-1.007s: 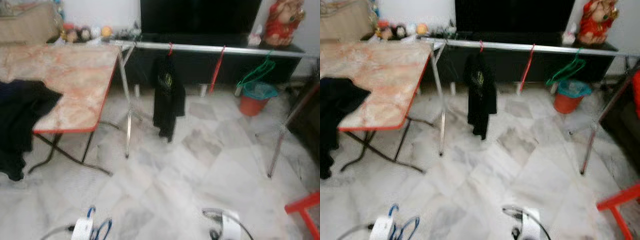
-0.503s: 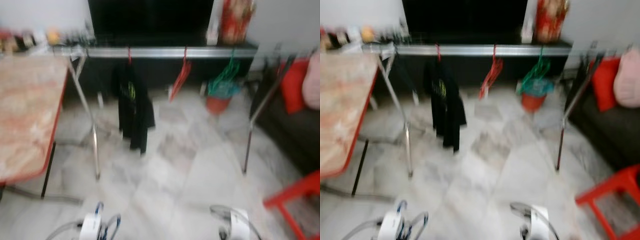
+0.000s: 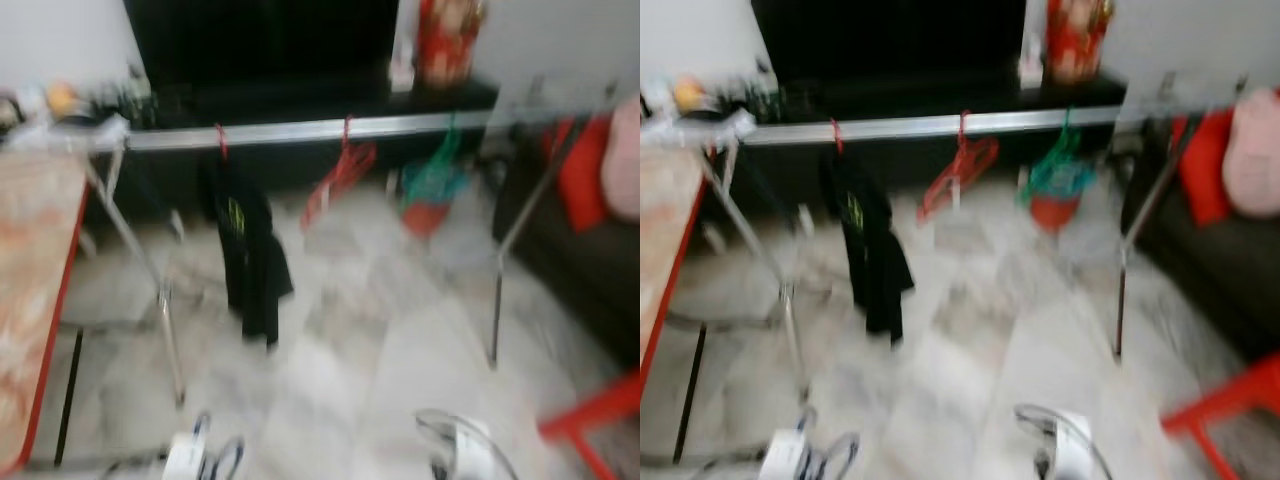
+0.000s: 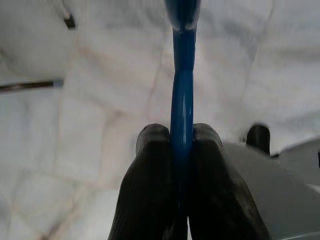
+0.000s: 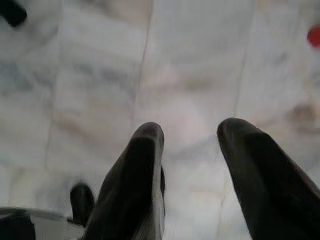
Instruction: Hang hanger
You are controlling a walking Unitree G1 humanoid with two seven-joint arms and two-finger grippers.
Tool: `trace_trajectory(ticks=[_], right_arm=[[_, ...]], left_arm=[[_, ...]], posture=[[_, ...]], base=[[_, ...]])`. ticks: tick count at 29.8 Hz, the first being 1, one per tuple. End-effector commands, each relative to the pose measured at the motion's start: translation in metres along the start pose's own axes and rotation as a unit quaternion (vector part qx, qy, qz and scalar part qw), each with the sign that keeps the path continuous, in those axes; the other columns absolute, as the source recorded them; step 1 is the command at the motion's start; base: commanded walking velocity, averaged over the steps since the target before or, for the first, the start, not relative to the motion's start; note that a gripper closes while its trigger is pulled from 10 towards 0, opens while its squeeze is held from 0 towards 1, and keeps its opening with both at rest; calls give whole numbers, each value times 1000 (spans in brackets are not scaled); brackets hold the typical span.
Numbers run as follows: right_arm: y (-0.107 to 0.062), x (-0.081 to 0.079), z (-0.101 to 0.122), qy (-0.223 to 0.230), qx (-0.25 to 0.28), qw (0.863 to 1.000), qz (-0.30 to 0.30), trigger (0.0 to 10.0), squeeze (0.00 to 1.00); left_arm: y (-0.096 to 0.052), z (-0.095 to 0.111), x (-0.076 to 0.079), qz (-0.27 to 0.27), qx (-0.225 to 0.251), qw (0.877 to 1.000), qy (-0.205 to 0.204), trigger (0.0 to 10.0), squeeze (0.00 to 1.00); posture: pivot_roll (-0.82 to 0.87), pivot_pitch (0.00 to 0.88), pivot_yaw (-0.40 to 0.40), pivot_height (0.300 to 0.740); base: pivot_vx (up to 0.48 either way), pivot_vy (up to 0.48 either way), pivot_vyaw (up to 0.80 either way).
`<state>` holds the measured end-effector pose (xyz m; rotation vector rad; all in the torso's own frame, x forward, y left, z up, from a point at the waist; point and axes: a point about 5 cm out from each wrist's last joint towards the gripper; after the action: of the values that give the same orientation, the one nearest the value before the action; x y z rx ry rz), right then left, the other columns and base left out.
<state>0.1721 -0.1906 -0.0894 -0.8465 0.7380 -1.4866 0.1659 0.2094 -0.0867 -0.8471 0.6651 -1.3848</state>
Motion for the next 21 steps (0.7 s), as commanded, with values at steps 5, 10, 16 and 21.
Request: trace_trajectory(ticks=[5,10,16,21], right_arm=[[1,-12,6,-12,15,999,26,10000,0],[1,-12,5,-21,13,999,28,10000,0],[1,-12,4,-16,12,999,30,10000,0],[0,-12,3,-6,9,999,35,10000,0]], left_arm=[[-3,-4,-11,17,-10,1000,2,10000,0],[-2,-5,-10,16,-12,1000,1,10000,0],[-2,-5,-9,16,-12,1000,4,10000,0],[-3,-6,-11,19,-12,1000,2,10000,0]], posture=[[41,0,-16,740],[40,0,-18,740],[40,0,-18,740],[40,0,-18,740]], base=[[422,0,0],[425,0,320],[408,0,490],[70,0,0]])
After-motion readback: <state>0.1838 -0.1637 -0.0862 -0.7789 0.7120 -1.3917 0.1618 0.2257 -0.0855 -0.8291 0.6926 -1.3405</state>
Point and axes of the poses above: a point about 5 cm out from each wrist's last joint towards the gripper, its own y axis pointing out of the wrist towards the gripper, its own z axis along the axis of the wrist's last joint, x = y × z, and after that the axes turned 12 degrees about -y, right-handed
